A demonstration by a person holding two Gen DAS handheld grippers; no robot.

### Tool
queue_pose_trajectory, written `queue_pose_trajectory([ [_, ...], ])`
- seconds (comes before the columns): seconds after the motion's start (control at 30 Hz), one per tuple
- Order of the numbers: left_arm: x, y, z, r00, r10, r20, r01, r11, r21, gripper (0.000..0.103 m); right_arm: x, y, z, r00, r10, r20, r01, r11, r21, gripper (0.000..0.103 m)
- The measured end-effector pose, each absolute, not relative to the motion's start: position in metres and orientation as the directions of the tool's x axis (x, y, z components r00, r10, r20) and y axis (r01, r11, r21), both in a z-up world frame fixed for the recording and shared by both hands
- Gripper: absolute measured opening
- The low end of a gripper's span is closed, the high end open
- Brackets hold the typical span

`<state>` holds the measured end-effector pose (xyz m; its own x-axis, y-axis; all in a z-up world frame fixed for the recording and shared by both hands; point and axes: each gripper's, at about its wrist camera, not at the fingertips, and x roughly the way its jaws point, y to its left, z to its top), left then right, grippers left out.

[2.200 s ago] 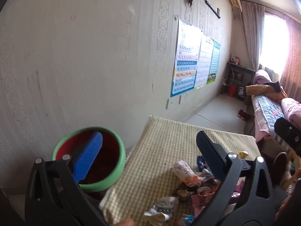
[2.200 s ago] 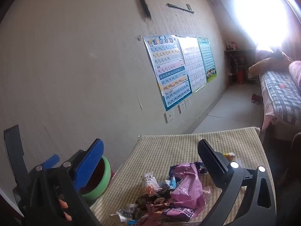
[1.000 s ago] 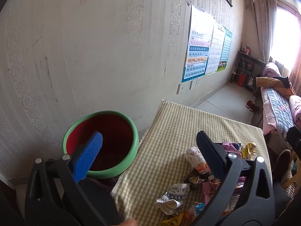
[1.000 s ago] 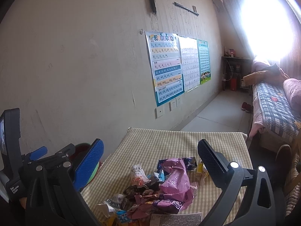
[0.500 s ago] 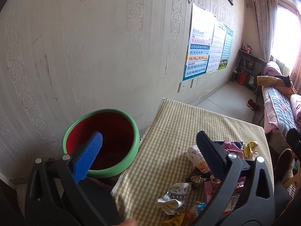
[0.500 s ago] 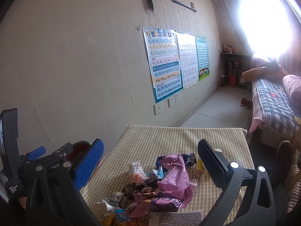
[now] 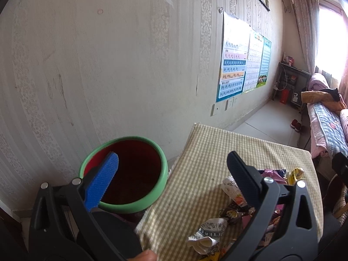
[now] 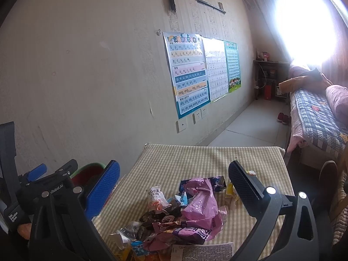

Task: Collect trash

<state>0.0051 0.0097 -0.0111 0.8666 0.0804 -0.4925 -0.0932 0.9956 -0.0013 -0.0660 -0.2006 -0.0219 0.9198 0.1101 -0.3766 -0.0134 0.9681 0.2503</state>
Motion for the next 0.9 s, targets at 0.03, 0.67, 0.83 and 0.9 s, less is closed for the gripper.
queue_pose_trajectory([
  [0.03, 0.005, 0.011, -0.010, 0.871, 0.071, -0.487, -0.088, 0.996, -0.011, 0.098, -0.066, -0.201, -0.022, 0.920, 0.113, -0.374, -0.016, 0.967, 0.255, 0.096],
  [0.67, 0.016, -0.005, -0.038, 0.804, -0.027, -0.595, 0.040, 0.999, 0.009, 0.098, -0.050, -0.202, -0.053, 0.875, 0.122, -0.469, -0.025, 0.978, 0.209, 0.096],
  [0.83, 0.036, -0.008, -0.087, 0.638, -0.118, -0.761, 0.118, 0.992, -0.055, 0.093, -0.036, -0.202, -0.081, 0.815, 0.160, -0.557, -0.058, 0.979, 0.198, 0.096],
  [0.9, 0.038, -0.009, -0.105, 0.583, -0.139, -0.801, 0.120, 0.989, -0.085, 0.087, -0.032, -0.202, -0.095, 0.779, 0.182, -0.599, -0.064, 0.975, 0.213, 0.096],
])
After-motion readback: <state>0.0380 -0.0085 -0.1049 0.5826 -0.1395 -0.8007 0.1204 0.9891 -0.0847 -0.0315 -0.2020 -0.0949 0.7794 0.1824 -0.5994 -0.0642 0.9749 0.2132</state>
